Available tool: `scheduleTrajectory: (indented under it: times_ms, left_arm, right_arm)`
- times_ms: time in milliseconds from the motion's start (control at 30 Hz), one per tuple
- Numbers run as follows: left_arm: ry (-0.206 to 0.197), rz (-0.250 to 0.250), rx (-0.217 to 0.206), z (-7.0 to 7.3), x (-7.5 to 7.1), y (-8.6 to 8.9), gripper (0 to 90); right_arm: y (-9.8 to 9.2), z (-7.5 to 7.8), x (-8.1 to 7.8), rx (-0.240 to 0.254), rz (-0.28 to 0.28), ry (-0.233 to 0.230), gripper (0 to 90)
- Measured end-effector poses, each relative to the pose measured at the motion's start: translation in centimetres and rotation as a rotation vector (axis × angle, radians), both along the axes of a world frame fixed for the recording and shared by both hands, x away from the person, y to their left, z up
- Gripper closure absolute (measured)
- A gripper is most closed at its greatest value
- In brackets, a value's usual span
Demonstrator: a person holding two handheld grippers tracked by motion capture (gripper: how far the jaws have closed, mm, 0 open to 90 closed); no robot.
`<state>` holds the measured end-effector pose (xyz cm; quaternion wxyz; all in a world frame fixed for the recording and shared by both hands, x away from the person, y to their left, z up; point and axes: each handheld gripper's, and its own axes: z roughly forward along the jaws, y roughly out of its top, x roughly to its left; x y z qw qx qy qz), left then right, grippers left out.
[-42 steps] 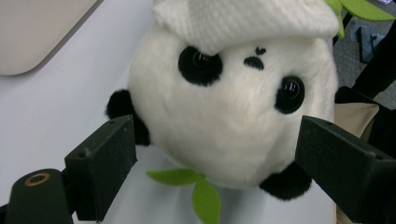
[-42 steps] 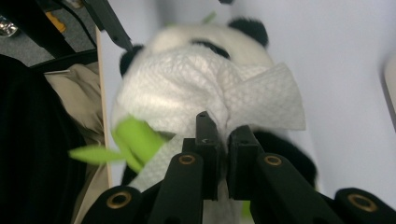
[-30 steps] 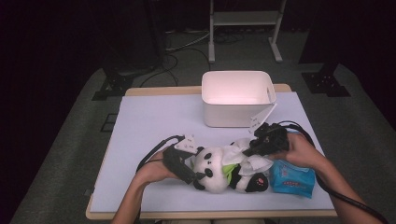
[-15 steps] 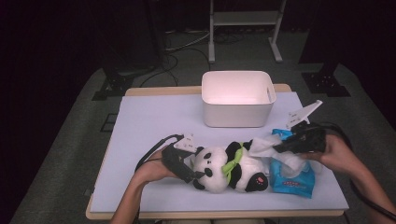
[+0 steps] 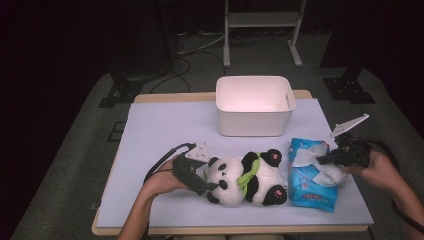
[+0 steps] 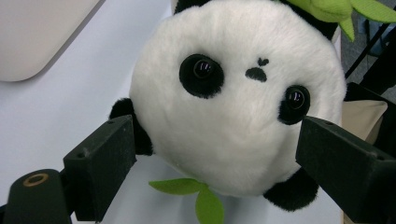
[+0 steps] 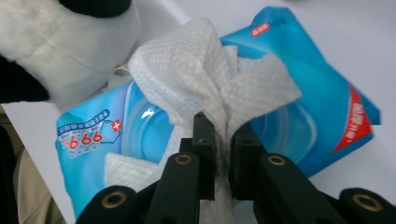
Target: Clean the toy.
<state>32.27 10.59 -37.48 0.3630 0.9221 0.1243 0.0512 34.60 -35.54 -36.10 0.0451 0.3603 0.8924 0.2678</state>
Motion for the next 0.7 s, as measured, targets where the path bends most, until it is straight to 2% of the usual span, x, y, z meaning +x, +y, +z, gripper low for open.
scheduleTrajectory:
  times_ms: [133,233,333,533,700]
  left_arm:
    - [0.000,-0.002,0.009,-0.1,0.0,0.1,10.3]
    - [0.000,-0.004,0.009,-0.1,0.0,0.1,10.3]
    - [0.000,0.002,-0.001,0.0,-0.1,0.1,10.3]
    - [-0.009,-0.005,0.010,0.2,-0.2,0.3,10.3]
    - [-0.010,-0.004,0.010,0.4,-0.2,0.3,10.1]
  right_arm:
    - [-0.2,-0.4,0.0,0.054,-0.001,-0.008,71.7]
    - [-0.2,0.1,-0.2,0.061,0.008,-0.021,70.2]
    - [-0.2,0.8,-0.3,0.059,0.000,-0.031,65.7]
    - [-0.3,1.9,-0.4,0.068,-0.008,-0.041,55.0]
    - [-0.1,2.8,-0.4,0.074,-0.005,-0.060,53.6]
